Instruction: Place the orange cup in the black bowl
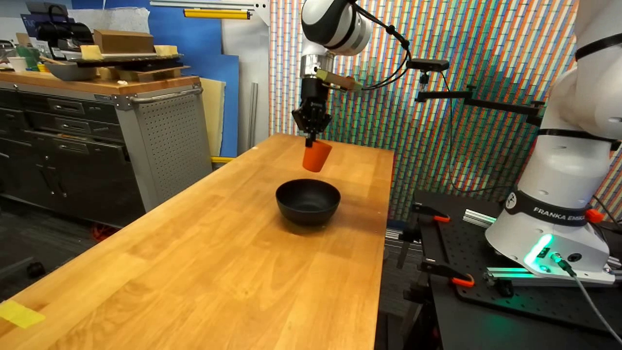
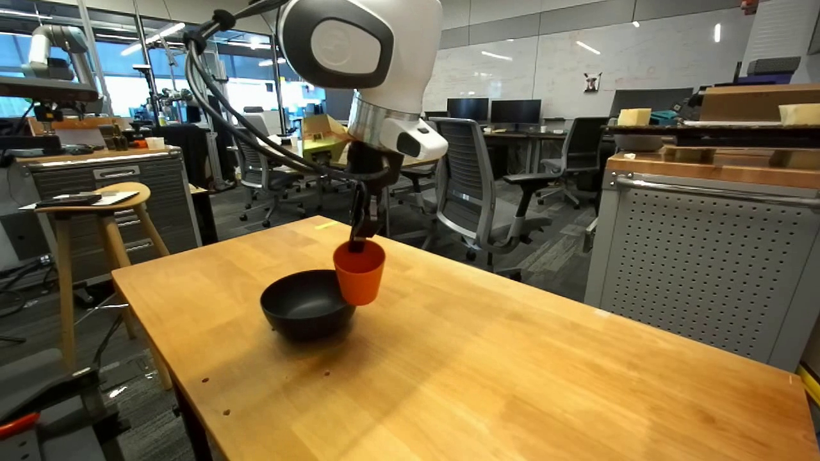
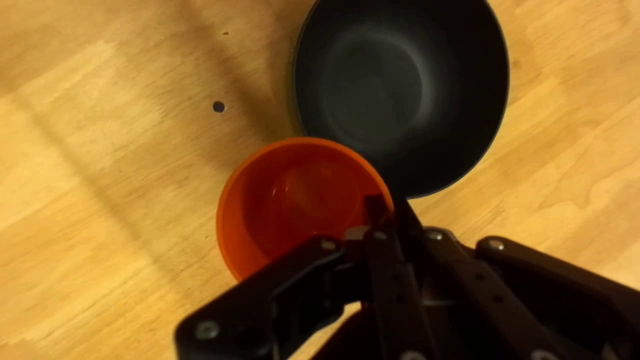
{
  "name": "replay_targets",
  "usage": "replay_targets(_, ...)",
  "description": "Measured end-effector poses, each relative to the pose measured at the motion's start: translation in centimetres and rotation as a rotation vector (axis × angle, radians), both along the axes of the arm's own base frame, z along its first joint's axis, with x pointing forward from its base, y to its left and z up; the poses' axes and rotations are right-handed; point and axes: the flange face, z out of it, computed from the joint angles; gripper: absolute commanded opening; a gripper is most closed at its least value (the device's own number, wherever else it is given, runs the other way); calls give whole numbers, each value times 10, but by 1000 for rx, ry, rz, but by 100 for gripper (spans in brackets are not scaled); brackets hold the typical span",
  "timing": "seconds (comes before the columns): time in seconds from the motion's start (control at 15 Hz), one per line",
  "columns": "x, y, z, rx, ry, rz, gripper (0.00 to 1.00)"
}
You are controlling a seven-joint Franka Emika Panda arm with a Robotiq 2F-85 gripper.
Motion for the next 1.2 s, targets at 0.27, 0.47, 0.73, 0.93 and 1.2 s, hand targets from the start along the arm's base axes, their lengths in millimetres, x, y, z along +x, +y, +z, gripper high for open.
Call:
replay_targets(0.27, -3, 61, -1, -17, 28, 97, 5)
replay_targets(0.47, -4, 113, -22, -52, 89, 162, 5)
replay_targets(0.73, -4, 145, -70, -105, 184, 204, 6)
replay_targets(0.93, 4, 150, -91, -134, 225, 220, 6)
replay_targets(1.2, 15, 151, -90, -168, 229, 249, 39)
